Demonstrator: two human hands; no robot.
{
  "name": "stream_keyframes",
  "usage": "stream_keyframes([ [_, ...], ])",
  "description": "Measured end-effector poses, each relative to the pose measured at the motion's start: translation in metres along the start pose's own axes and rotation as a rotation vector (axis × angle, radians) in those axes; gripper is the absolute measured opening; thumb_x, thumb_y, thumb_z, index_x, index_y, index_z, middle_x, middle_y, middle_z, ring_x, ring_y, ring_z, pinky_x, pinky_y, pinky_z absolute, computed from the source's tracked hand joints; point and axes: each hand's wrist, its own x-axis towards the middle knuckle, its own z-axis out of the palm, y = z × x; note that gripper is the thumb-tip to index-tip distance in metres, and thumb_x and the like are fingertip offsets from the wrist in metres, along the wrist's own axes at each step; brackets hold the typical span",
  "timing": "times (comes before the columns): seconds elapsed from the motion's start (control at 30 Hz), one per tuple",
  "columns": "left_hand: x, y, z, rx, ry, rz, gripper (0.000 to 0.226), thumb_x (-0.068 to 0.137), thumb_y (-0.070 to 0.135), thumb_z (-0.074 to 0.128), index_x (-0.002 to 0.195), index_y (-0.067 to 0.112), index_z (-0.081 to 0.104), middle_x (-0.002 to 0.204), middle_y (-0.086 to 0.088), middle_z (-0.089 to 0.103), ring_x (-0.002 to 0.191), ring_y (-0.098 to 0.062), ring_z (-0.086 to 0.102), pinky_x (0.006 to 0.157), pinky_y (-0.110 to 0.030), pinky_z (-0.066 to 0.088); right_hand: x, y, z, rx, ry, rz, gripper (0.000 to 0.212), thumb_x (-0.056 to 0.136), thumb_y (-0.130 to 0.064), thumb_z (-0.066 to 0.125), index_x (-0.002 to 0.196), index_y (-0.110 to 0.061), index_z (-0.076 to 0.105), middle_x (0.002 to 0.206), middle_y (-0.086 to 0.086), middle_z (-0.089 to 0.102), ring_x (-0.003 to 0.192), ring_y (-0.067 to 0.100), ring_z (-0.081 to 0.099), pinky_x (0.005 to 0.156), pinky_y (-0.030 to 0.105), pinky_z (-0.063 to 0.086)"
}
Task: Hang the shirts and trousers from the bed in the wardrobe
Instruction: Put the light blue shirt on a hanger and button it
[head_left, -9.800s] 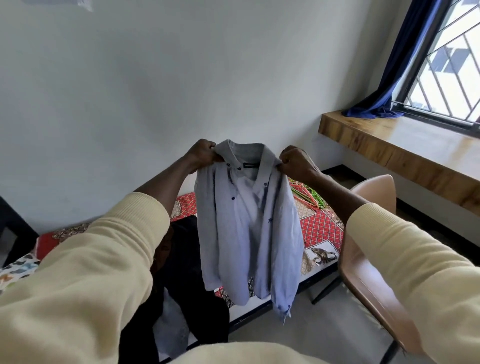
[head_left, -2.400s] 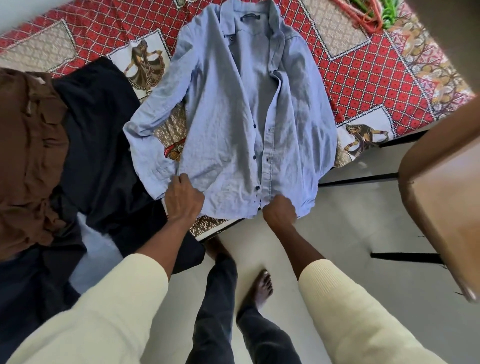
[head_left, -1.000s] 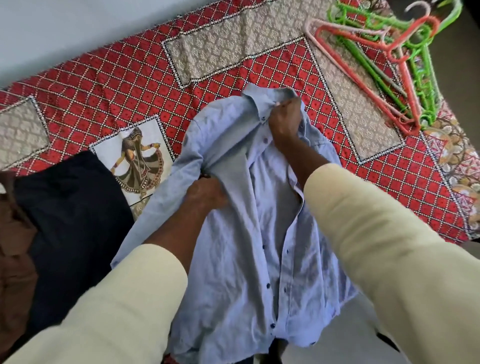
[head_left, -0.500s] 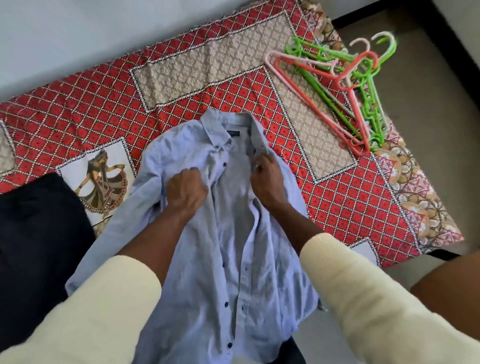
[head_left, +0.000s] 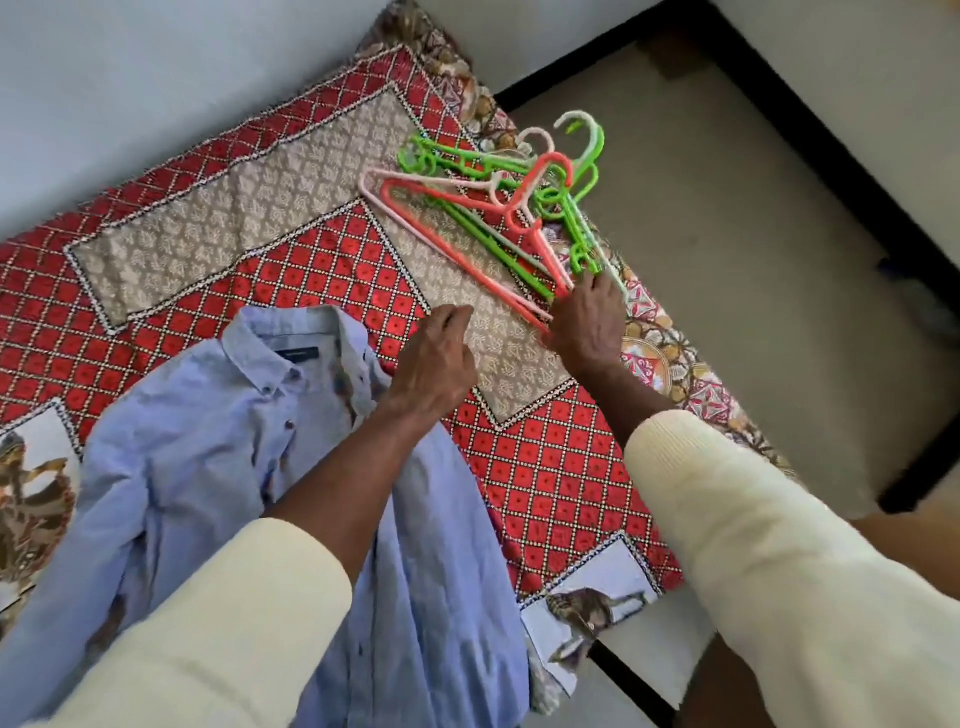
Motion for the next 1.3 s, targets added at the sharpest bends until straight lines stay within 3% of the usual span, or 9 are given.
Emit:
stream_keyframes([
  [0.13,0.006,-0.001,0.005,0.009,-0.015,0.002,0.048,0.097,0.006,0.048,0.145,0.005,0.042,0.146,-0.012,0.043,0.128,-0.027,0.046,0.102,-0.033,0.04,0.011,0.004,0.0,0.049,-0.063,-0.083,0.035,0.089,-0.009,0.059,0.123,0.0,0.054,0.118,0.021,0.06,0.105,0.035,0.057,0.086,0.044,0.047],
  [0.33,0.001,-0.017,-0.002,0.016,0.04,-0.06,0.039,0.095,0.004,0.05,0.133,0.003,0.056,0.138,-0.012,0.05,0.122,-0.029,0.052,0.088,-0.033,0.045,-0.001,0.002,0.007,0.197,0.201,-0.093,0.037,0.094,-0.002,0.042,0.13,-0.001,0.052,0.125,0.021,0.059,0.107,0.035,0.056,0.087,0.044,0.05],
  [0.47,-0.011,-0.03,-0.014,0.006,0.095,-0.108,0.033,0.096,0.007,0.048,0.126,0.006,0.061,0.136,-0.007,0.052,0.117,-0.027,0.054,0.081,-0.034,0.047,-0.021,-0.007,-0.006,0.412,0.278,-0.074,0.018,0.097,-0.009,0.045,0.105,-0.007,0.061,0.087,0.015,0.062,0.071,0.023,0.048,0.057,0.03,0.029],
  [0.63,-0.031,-0.05,-0.036,-0.056,0.244,-0.129,0.033,0.093,0.002,0.052,0.125,0.005,0.062,0.131,-0.011,0.055,0.117,-0.031,0.054,0.09,-0.042,0.052,-0.061,-0.036,-0.016,0.827,0.258,0.057,0.018,0.098,-0.017,0.05,0.088,-0.011,0.064,0.068,0.005,0.056,0.055,0.018,0.045,0.05,0.033,0.029],
  [0.77,-0.057,-0.071,-0.06,-0.084,0.459,-0.169,0.025,0.089,0.009,0.049,0.112,0.002,0.058,0.115,-0.019,0.057,0.105,-0.036,0.054,0.087,-0.045,0.049,-0.087,-0.065,-0.021,0.972,0.134,0.097,0.015,0.095,-0.012,0.059,0.094,-0.009,0.073,0.067,0.001,0.054,0.049,0.006,0.039,0.047,0.02,0.027],
  [0.97,-0.093,-0.103,-0.115,-0.619,0.366,-0.371,0.022,0.096,0.022,0.06,0.108,0.004,0.064,0.1,-0.007,0.067,0.088,-0.014,0.062,0.07,-0.007,0.041,-0.188,-0.163,-0.026,0.909,0.156,-0.093,0.029,0.086,-0.005,0.059,0.062,-0.02,0.052,0.064,-0.003,0.044,0.061,0.015,0.043,0.058,0.029,0.024],
  [1.1,-0.104,-0.121,-0.14,-0.886,0.329,-0.412,0.014,0.084,0.034,0.069,0.08,0.023,0.063,0.068,0.009,0.062,0.067,-0.011,0.056,0.074,-0.038,0.053,-0.264,-0.227,-0.006,0.854,0.075,-0.222,0.014,0.092,-0.011,0.053,0.086,-0.005,0.065,0.084,0.009,0.056,0.076,0.027,0.055,0.061,0.03,0.033],
  [1.23,-0.12,-0.139,-0.149,-0.973,0.342,-0.56,0.017,0.087,0.008,0.065,0.104,0.01,0.065,0.083,-0.011,0.068,0.062,-0.018,0.065,0.066,-0.036,0.058,-0.305,-0.264,0.005,0.817,-0.032,-0.332,0.022,0.096,-0.021,0.058,0.109,-0.004,0.064,0.089,0.008,0.054,0.075,0.03,0.055,0.058,0.036,0.042],
  [1.3,-0.127,-0.149,-0.152,-0.909,0.376,-0.587,0.017,0.088,0.003,0.055,0.088,0.017,0.064,0.075,-0.005,0.069,0.058,-0.019,0.065,0.065,-0.036,0.056,-0.308,-0.269,0.001,0.783,-0.048,-0.465,0.028,0.096,-0.031,0.058,0.106,-0.007,0.068,0.086,0.008,0.057,0.074,0.027,0.056,0.059,0.033,0.04],
])
